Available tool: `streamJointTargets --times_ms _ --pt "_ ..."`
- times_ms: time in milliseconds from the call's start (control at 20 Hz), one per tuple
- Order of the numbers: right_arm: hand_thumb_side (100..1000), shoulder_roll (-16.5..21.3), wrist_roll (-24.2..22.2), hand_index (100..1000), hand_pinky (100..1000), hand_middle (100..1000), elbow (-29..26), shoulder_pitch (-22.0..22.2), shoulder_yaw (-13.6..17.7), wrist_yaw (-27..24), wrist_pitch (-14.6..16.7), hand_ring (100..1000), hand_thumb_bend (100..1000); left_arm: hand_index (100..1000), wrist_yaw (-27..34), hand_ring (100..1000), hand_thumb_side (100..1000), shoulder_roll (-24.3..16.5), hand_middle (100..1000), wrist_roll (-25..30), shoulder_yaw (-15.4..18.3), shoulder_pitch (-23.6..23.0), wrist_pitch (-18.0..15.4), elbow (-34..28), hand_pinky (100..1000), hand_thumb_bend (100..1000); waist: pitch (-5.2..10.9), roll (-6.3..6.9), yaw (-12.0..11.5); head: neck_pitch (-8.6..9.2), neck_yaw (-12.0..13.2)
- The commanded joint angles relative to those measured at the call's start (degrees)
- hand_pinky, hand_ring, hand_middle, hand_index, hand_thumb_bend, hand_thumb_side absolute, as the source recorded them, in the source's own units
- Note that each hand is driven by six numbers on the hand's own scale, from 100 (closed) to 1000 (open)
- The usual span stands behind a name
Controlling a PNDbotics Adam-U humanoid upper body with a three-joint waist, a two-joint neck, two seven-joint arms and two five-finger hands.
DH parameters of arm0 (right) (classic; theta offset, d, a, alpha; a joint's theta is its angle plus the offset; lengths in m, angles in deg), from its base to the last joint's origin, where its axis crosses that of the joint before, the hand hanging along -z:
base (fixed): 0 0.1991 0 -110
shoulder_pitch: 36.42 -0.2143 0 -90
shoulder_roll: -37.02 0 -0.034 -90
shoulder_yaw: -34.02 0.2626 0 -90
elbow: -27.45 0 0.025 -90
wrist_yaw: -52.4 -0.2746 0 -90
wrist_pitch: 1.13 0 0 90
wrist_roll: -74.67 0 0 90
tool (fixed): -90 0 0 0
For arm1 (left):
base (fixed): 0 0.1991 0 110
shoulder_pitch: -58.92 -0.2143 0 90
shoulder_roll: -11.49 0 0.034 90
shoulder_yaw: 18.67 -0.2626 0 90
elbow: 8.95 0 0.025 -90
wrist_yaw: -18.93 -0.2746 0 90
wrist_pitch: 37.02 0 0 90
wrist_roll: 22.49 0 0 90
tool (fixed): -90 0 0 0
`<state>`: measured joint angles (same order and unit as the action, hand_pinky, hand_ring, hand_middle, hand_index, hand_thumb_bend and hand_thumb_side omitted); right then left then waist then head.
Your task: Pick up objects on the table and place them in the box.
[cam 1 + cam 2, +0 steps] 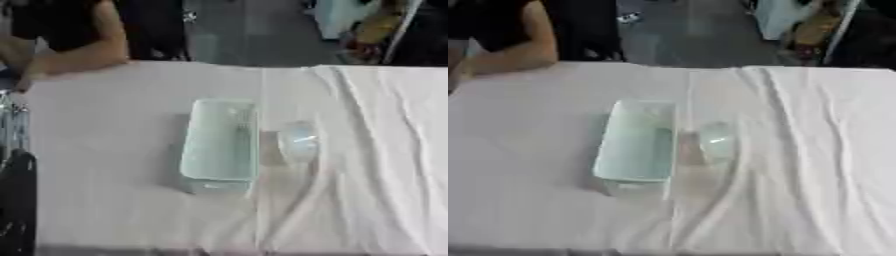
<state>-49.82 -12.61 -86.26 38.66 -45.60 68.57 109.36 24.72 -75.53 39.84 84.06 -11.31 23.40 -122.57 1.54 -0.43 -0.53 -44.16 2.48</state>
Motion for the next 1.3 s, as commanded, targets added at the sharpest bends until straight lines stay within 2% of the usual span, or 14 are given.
streamJointTargets --times_ms 50,400,600,650,700,750,800,950,1300 --pt "488 1.14 0.02 947 700 912 -0.89 -0.31 0.34 0.16 -0.11 835 100 803 -0.09 770 1000 -1.48 790 0.56 -0.09 0.95 -0.1 -0.97 741 349 0.52 0.04 -0.01 0.04 -0.07" --pt "481 1.13 -0.04 947 698 913 -0.89 -0.33 0.35 0.13 -0.1 835 100 802 -0.01 772 1000 -1.52 790 1.12 -0.16 0.98 -0.07 -0.97 743 347 0.52 0.04 -0.03 0.04 0.02" --pt "436 1.17 -0.39 958 702 917 -0.89 -0.28 0.3 0.17 -0.19 836 100 802 0.14 772 1000 -1.51 790 1.35 -0.25 0.96 0.0 -0.97 744 347 0.54 0.04 -0.03 0.04 0.05" --pt "314 1.26 -0.92 1000 875 1000 -0.89 -0.2 0.29 0.45 -0.47 1000 198 802 0.18 773 1000 -1.52 791 1.4 -0.27 0.96 0.0 -0.97 744 347 0.53 0.04 -0.01 0.04 0.08" --pt "299 1.51 -2.56 1000 919 1000 -0.89 -0.06 0.36 1.66 -1.37 1000 260 802 0.19 773 1000 -1.54 791 1.46 -0.29 0.95 0.01 -0.97 744 347 0.53 0.04 0.03 0.04 0.13" --pt "302 1.59 -4.23 1000 950 1000 -0.89 -0.1 0.52 3.05 -2.31 1000 270 802 0.19 773 1000 -1.55 791 1.51 -0.3 0.95 0.01 -0.97 744 347 0.54 0.04 0.05 0.04 0.14" --pt "300 1.63 -5.77 1000 935 1000 -0.89 -0.15 0.69 4.53 -3.29 1000 269 802 0.19 773 1000 -1.55 790 1.58 -0.32 0.95 -0.01 -0.97 744 347 0.54 0.05 0.05 0.04 0.13" --pt "338 1.52 -8.59 1000 972 1000 -0.89 -0.32 0.87 7.67 -5.38 1000 235 803 0.25 774 1000 -1.54 791 1.75 -0.38 0.96 -0.11 -0.97 745 347 0.55 0.06 0.05 0.04 0.18" --pt "404 1.38 -11.54 1000 997 1000 -0.89 -0.72 0.27 10.02 -7.1 1000 169 803 0.65 775 1000 -1.58 790 2.35 -0.78 1.01 0.18 -0.97 748 339 0.48 0.11 -0.05 0.04 0.58"
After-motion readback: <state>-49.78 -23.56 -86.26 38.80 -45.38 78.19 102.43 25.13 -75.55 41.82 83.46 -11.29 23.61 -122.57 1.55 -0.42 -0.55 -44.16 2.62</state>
